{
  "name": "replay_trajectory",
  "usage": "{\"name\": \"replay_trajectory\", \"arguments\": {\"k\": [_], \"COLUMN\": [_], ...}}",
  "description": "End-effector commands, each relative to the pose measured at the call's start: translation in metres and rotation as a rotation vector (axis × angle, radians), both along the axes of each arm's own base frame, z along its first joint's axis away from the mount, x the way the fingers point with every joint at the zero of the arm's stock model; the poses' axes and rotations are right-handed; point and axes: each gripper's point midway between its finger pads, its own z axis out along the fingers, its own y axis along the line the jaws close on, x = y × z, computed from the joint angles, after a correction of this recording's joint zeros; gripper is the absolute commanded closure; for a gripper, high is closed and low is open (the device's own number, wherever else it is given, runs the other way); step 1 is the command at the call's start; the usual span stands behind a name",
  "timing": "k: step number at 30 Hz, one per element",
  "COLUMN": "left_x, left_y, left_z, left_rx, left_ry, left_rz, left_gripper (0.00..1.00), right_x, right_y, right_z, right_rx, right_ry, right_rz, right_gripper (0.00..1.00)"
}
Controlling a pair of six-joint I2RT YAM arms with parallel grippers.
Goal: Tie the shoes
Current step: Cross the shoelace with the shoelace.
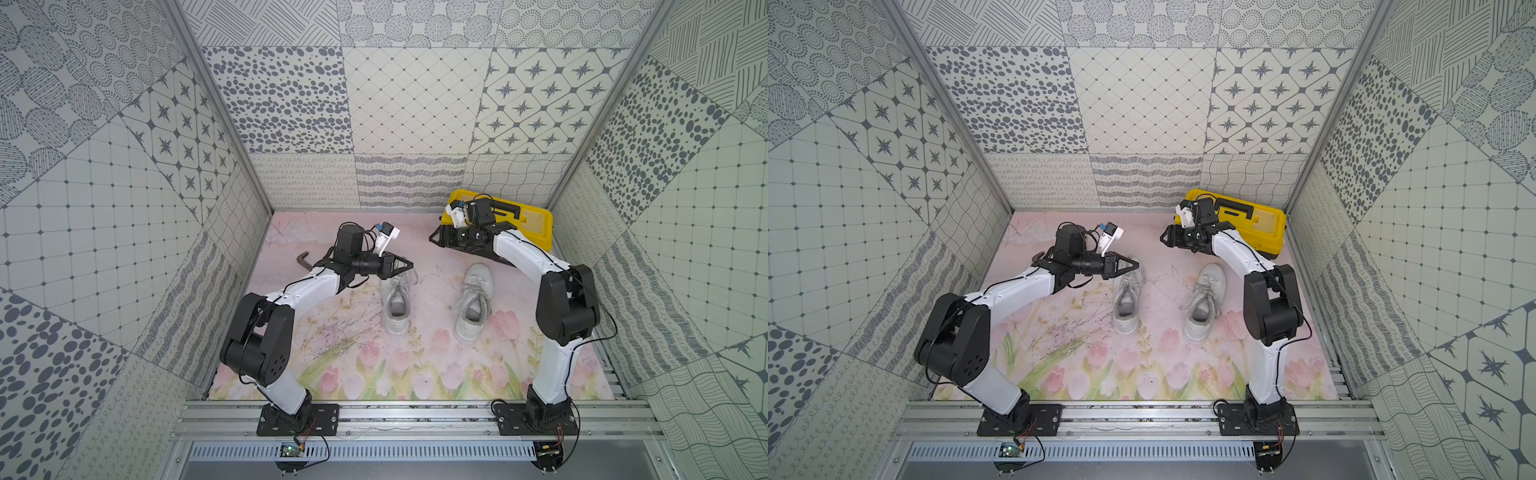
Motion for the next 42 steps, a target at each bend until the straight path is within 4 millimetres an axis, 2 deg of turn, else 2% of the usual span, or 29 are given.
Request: {"name": "replay_trajectory", "arguments": {"k": [1, 6, 12, 18, 27, 34, 37, 39, 42], "left_x": [0.006, 0.006, 0.007, 0.007, 0.007, 0.007, 0.008, 0.007, 0.008], "left_y": [-0.002, -0.002, -0.001, -0.001, -0.001, -0.001, -0.001, -0.001, 0.000], "left_z": [0.014, 0.013, 0.012, 0.011, 0.011, 0.010, 0.010, 0.010, 0.009], "left_rx": [-0.040, -0.040, -0.036, -0.031, -0.026, -0.027, -0.027, -0.027, -0.022], "left_ry": [-0.038, -0.035, -0.031, -0.029, -0.026, -0.020, -0.021, -0.020, -0.019], "left_rz": [-0.016, -0.017, -0.012, -0.010, -0.008, -0.006, -0.006, -0.007, -0.002], "left_gripper": [1.00, 1.00, 1.00, 1.00, 1.00, 1.00, 1.00, 1.00, 1.00], "right_x": [-0.030, -0.065, -0.082, -0.091, -0.100, -0.102, -0.100, -0.099, -0.096], "right_y": [0.031, 0.066, 0.096, 0.097, 0.095, 0.112, 0.116, 0.116, 0.108], "right_z": [0.021, -0.004, -0.024, -0.032, -0.032, -0.038, -0.036, -0.034, -0.030], "right_rx": [0.072, 0.093, 0.101, 0.104, 0.108, 0.129, 0.149, 0.151, 0.115], "right_ry": [-0.176, -0.185, -0.147, -0.124, -0.130, -0.116, -0.113, -0.112, -0.133], "right_rz": [0.187, 0.334, 0.425, 0.435, 0.448, 0.478, 0.478, 0.474, 0.439], "right_gripper": [0.40, 0.43, 0.43, 0.41, 0.41, 0.43, 0.50, 0.61, 0.86]}}
